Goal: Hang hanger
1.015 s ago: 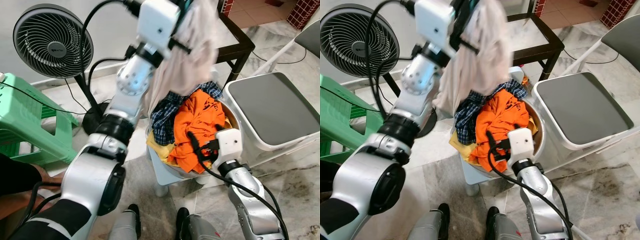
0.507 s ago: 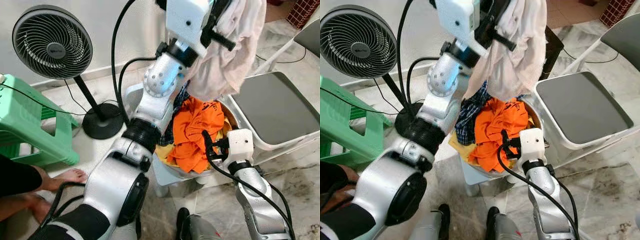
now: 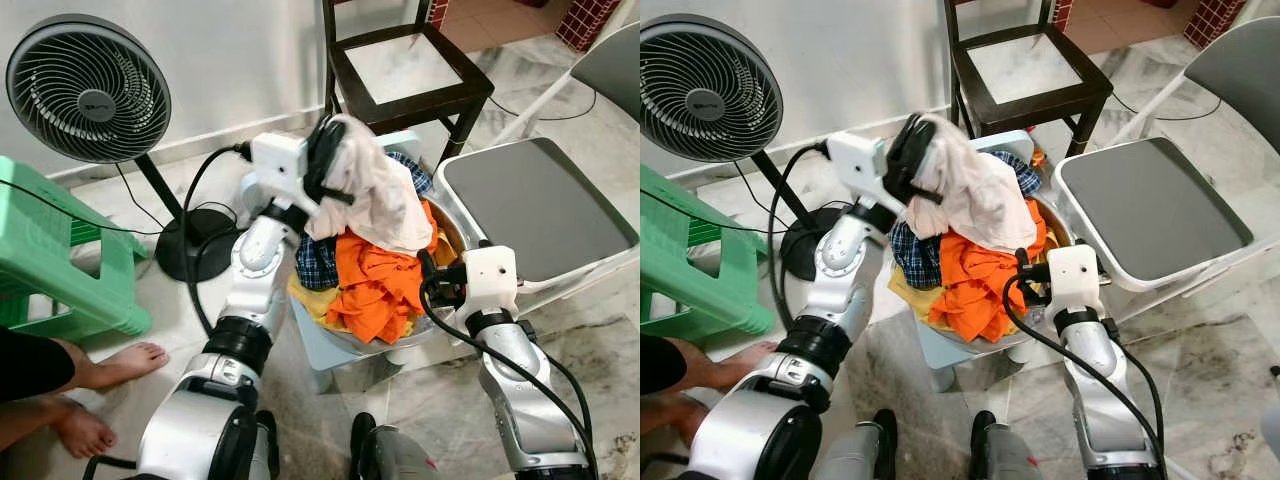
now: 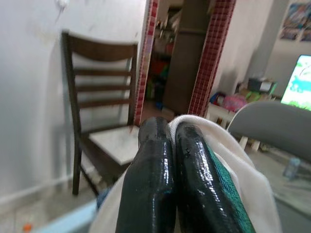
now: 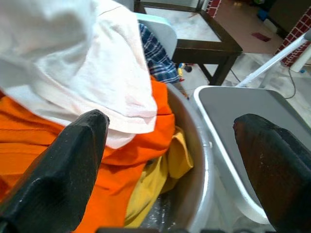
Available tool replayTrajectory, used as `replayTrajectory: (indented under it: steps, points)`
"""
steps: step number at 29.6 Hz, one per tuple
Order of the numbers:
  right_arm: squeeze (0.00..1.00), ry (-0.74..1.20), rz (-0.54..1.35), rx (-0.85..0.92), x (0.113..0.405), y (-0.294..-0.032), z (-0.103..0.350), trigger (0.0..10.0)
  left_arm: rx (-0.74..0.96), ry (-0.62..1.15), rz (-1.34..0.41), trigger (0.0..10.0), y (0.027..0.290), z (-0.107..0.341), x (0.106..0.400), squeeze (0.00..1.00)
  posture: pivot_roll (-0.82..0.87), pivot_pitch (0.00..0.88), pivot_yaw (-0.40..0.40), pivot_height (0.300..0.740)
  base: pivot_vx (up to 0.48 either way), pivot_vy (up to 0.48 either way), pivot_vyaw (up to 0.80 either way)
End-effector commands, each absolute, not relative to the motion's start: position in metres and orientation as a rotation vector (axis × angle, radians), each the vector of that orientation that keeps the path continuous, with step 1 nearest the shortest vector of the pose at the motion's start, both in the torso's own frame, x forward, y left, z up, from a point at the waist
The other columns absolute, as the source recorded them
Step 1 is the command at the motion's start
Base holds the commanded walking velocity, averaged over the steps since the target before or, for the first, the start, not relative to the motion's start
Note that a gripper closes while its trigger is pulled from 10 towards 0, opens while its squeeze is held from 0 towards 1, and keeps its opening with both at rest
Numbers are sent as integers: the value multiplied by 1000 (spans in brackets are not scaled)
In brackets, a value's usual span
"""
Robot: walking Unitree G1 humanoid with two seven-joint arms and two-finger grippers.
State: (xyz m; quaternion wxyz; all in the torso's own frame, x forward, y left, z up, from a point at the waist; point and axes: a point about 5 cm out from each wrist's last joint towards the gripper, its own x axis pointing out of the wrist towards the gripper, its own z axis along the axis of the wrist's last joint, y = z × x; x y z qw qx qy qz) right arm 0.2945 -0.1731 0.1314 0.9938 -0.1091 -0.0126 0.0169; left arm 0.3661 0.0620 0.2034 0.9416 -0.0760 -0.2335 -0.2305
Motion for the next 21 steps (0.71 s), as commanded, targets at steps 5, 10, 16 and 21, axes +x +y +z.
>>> replayTrajectory:
  steps: [5,10,16,21]
  points:
    - [0,-1,38,-221,294,-172,126,10000,-157,-240,-480,0,65,153,359,0,78,294,-15,740,0,0,0]
    - [0,-4,41,-221,295,-171,126,10000,-162,-81,-502,10000,69,121,350,1000,83,290,-13,740,0,0,0]
    - [0,-8,47,-221,296,-168,126,10000,-154,-14,-546,10000,69,109,341,1000,85,288,-12,740,0,0,0]
    - [0,-11,52,-225,296,-166,126,10000,-76,-96,-635,10000,69,122,328,1000,92,290,-12,740,0,0,0]
